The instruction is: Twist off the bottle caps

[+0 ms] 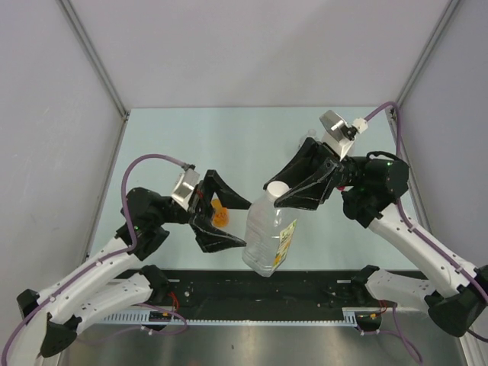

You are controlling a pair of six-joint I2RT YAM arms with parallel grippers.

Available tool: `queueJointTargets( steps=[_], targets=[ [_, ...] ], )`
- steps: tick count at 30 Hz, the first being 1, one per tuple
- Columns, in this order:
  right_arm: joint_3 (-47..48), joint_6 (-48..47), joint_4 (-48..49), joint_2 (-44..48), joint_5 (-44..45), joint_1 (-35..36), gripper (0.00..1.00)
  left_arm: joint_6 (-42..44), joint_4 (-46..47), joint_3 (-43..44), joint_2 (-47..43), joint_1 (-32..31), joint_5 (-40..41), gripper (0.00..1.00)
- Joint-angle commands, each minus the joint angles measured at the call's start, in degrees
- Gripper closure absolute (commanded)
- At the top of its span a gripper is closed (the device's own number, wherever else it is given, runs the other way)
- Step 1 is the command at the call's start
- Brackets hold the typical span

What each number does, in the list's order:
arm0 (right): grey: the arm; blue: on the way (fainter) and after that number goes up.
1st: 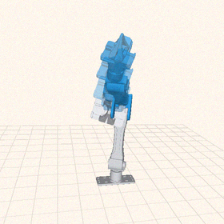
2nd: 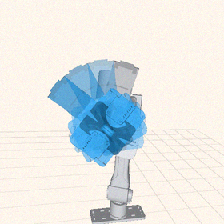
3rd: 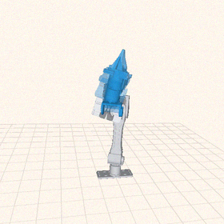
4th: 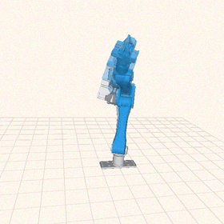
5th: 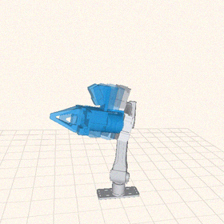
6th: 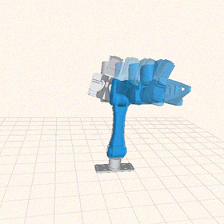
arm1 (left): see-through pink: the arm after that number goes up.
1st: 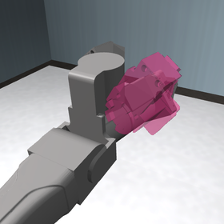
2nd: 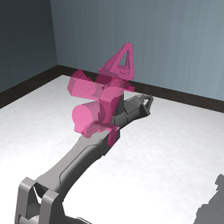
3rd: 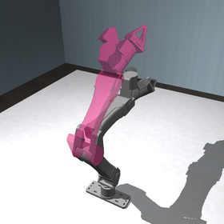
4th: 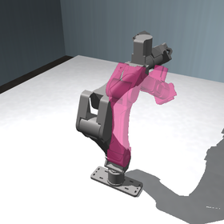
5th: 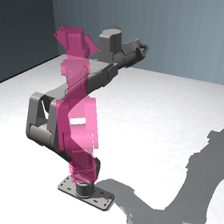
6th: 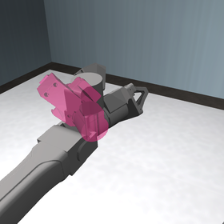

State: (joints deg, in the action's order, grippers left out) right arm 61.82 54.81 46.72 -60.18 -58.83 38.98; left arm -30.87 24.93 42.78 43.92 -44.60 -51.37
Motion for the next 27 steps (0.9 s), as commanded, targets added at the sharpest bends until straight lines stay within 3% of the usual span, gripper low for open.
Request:
queueJointTargets(
  steps=[1, 9, 18, 27],
  targets=[
    [0.84, 16.01, 22.87, -2.83, -2.87, -0.48, 1.0, -4.19, 7.85, -1.12, 1.25, 0.13, -2.85, 0.0],
    [1.63, 17.35, 26.23, -5.29, -3.4, 0.13, 1.0, -7.44, 12.16, -0.25, 4.24, 0.13, -2.94, 0.0],
    [2.25, 15.77, 26.67, -6.96, -3.49, 1.45, 1.0, -15.36, 24.02, -0.95, 9.42, -0.57, -4.61, 0.0],
    [2.87, 13.05, 24.65, -7.76, -3.05, 1.54, 1.0, -10.09, 18.95, -0.07, 11.45, -6.46, -2.95, 0.0]
  ],
)
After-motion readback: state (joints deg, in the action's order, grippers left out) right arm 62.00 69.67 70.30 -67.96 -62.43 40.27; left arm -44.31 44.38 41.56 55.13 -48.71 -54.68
